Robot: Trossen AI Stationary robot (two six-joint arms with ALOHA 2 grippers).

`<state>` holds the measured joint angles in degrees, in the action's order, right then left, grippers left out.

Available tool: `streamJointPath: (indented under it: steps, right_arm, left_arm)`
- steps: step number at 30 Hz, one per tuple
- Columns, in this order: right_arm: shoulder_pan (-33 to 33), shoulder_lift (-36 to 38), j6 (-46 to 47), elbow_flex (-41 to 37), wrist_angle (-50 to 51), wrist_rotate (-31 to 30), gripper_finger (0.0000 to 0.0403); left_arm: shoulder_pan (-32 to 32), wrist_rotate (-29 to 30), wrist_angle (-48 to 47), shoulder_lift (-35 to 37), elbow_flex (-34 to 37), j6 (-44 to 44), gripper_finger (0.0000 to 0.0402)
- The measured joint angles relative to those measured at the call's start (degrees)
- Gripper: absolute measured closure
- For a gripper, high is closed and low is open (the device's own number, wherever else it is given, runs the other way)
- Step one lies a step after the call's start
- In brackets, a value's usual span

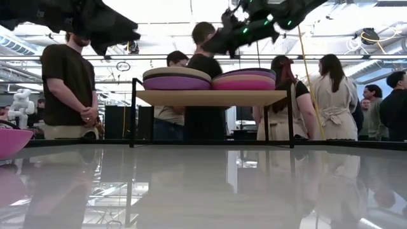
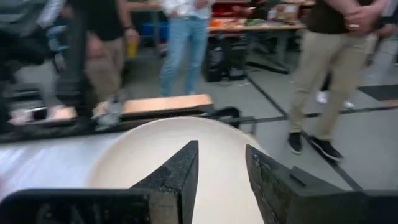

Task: Place and stack plates onto a shelf
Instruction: Stack the pink plate on top of the white plate on the shelf

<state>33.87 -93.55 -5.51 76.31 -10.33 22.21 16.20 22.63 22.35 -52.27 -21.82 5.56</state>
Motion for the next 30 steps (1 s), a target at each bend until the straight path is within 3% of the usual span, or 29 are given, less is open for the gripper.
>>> streamJointPath:
  steps: [4, 7, 17, 23, 30]
  right_arm:
    - [-2.27, 7.95, -4.39, -3.23, 5.66, 2.02, 0.0288]
    - [-4.73, 14.72, -6.18, -9.84, 4.35, 2.00, 0.0291]
    - [-12.21, 39.26, -1.16, -39.23, -15.66, 1.80, 0.0291]
    - [-16.11, 49.03, 2.51, -50.26, -23.06, 0.79, 0.0291]
    - [-19.73, 52.16, 3.53, -55.04, -24.97, -4.42, 0.0291]
  left_arm:
    - [0.91, -0.09, -13.31, -4.11, -5.78, 2.30, 0.0238]
    - [1.25, -2.27, -20.65, -8.97, -11.52, 2.75, 0.0238]
    - [2.50, -22.35, -41.58, -21.14, -22.76, 7.79, 0.0238]
    - [5.53, -28.29, -44.02, -26.32, -22.91, 12.78, 0.0238]
    - [8.21, -32.00, -46.10, -29.23, -22.93, 16.26, 0.0238]
